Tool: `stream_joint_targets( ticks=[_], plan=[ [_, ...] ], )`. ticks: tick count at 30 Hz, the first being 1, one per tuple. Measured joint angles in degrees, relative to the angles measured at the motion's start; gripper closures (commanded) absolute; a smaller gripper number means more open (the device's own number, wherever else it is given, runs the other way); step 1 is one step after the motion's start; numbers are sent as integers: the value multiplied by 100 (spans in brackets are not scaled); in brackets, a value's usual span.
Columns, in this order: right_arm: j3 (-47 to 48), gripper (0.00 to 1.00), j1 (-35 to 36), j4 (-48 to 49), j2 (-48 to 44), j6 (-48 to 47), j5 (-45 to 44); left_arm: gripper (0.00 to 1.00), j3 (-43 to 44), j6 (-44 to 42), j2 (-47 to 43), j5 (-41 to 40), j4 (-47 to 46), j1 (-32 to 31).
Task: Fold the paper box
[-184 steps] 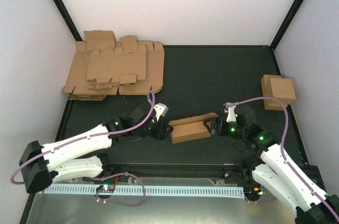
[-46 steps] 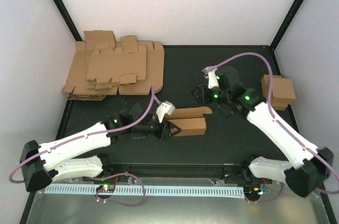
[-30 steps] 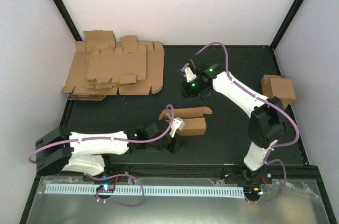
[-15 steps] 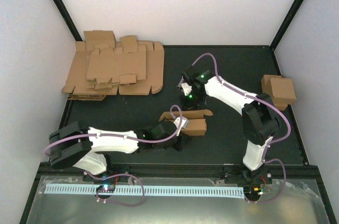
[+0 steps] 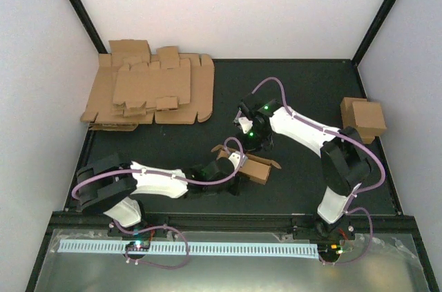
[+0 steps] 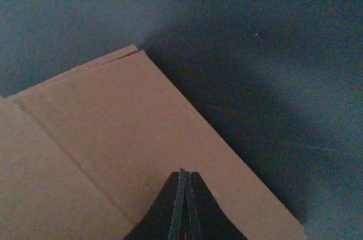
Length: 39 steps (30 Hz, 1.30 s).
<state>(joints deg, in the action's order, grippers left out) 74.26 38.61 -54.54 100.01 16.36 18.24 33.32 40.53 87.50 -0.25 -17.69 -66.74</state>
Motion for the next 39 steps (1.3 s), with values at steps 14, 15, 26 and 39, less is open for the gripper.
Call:
stream_joint_targets(
  ticks=[14,15,26,39],
  plan=[
    [-361,96,-94,487,-20,11,243,98,22,0,114,83,42,160],
    [-369,96,-107,522,-20,17,262,98,31,-2,114,79,50,177],
    [-352,95,-411,879,164,2,658,99,151,-136,299,-20,-385,424],
    [221,84,-603,767,511,-103,590,86,234,-136,365,136,-717,785]
  ],
)
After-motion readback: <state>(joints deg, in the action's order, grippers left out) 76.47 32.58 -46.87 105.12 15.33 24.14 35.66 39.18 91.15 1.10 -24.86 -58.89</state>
